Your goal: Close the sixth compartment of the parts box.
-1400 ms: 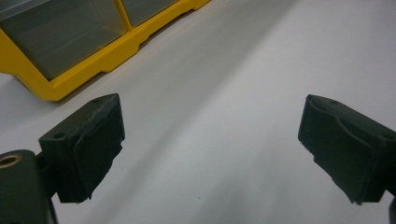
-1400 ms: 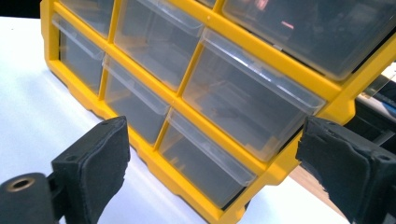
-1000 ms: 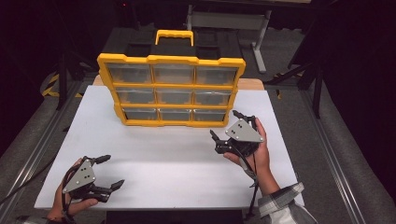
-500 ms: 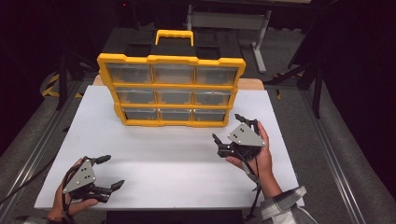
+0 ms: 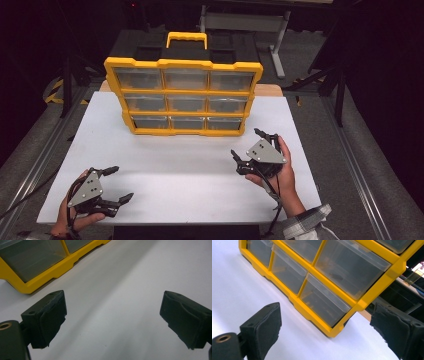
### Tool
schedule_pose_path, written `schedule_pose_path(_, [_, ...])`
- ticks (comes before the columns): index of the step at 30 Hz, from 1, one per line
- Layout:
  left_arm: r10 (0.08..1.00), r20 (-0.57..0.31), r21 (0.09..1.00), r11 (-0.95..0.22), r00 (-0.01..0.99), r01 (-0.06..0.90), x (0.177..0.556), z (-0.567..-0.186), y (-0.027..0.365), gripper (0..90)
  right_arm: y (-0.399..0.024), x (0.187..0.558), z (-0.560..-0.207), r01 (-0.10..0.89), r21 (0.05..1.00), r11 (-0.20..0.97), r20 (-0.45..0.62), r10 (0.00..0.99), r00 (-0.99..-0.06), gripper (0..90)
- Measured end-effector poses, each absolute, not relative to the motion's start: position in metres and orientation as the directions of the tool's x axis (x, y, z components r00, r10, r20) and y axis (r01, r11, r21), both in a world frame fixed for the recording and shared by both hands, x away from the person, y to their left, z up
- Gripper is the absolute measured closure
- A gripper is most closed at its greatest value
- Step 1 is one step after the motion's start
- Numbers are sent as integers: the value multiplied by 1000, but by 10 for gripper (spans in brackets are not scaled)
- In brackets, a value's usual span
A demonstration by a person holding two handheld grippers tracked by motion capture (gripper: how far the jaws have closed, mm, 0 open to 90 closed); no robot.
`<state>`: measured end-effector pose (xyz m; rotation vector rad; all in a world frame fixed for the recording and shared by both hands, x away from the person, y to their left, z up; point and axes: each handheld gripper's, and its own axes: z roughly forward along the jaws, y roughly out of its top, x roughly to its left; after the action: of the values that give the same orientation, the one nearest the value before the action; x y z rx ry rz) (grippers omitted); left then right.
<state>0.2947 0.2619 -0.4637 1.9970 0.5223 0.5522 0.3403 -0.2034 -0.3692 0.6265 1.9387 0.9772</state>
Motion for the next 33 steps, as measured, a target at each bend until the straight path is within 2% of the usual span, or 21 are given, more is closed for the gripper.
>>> schedule_pose_path(33, [564, 167, 881, -454, 809, 135, 295, -464, 261, 81, -227, 326, -407, 85, 812, 578, -457, 718, -525, 97])
